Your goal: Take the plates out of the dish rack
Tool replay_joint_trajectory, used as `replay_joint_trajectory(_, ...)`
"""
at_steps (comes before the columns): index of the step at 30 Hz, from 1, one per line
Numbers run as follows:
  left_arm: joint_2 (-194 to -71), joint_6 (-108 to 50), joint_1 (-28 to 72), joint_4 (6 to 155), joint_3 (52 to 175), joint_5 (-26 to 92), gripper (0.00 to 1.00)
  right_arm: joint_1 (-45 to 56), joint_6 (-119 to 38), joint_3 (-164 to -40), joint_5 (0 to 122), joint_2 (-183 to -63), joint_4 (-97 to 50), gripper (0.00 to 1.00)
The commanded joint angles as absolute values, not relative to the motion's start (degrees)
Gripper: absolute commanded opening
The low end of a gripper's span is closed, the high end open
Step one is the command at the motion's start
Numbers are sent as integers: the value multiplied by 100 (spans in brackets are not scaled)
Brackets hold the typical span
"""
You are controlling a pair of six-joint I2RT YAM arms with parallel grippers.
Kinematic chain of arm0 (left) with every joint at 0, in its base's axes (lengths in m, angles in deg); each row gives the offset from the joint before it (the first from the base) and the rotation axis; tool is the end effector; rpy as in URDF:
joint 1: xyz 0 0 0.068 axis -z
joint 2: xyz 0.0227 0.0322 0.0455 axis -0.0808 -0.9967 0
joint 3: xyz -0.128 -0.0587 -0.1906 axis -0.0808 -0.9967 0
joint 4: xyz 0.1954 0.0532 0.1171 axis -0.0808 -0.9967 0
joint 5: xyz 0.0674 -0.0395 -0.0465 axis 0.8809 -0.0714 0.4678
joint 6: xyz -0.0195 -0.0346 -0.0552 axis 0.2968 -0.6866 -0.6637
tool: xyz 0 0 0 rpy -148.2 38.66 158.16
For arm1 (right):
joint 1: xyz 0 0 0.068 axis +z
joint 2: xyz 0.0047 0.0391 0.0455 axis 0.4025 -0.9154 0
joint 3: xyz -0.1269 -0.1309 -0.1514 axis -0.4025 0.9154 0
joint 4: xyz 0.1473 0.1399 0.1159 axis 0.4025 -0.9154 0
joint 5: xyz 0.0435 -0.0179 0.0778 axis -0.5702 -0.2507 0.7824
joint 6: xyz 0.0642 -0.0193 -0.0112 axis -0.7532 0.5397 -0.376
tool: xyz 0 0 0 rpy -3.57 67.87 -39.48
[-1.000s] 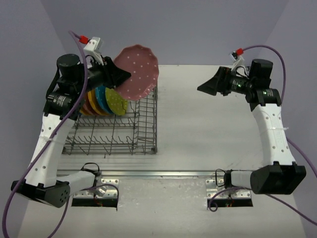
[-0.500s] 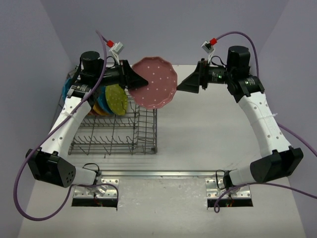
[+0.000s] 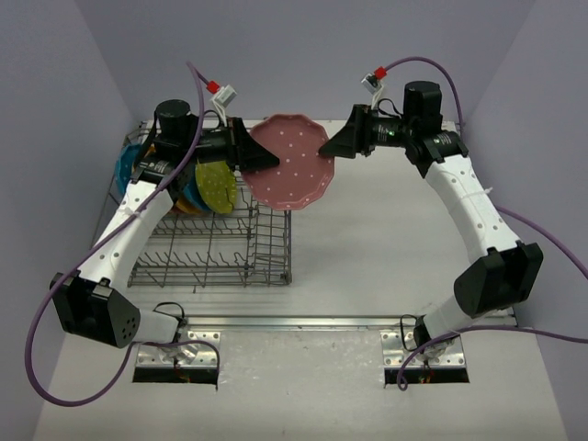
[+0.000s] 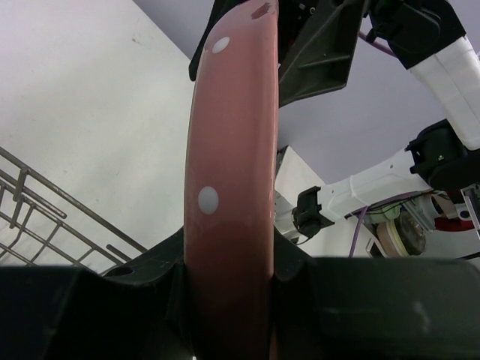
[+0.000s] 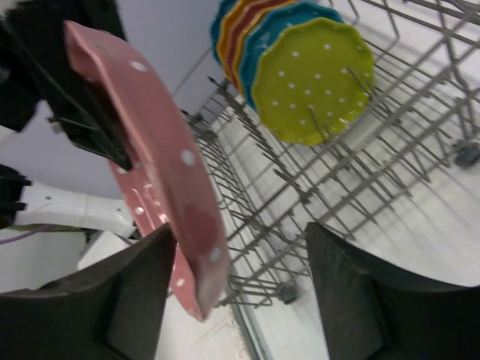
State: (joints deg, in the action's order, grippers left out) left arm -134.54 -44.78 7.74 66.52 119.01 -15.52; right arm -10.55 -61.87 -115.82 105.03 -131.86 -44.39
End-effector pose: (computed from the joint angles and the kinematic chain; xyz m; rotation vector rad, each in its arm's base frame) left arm 0.2706 -0.1062 0.3765 0.5415 1.7985 -1.3488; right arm 0.3167 0.1185 0.3588 -0.3849 2.0011 1.3463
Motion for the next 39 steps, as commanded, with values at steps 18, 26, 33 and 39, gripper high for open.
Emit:
replay_joint_trajectory(18, -13444, -4457, 932, 7259, 11984, -1354, 68, -875, -7301, -10804, 11733, -12914, -3029, 0)
replay_joint_trajectory(26, -13336, -3806, 890, 6369, 12229, 58, 100, -2636, -7724, -10070, 12706, -12385, -3032, 0)
replay_joint_trajectory(33, -13218, -3530, 881, 6119, 12414, 870, 100, -4074, -7163, -9262, 13654, -11740, -3706, 0)
replay_joint_trajectory(39, -13286, -3012, 866, 5493, 12734, 1806, 100, -4272, -3528, -9750, 12137, -12450, -7512, 0)
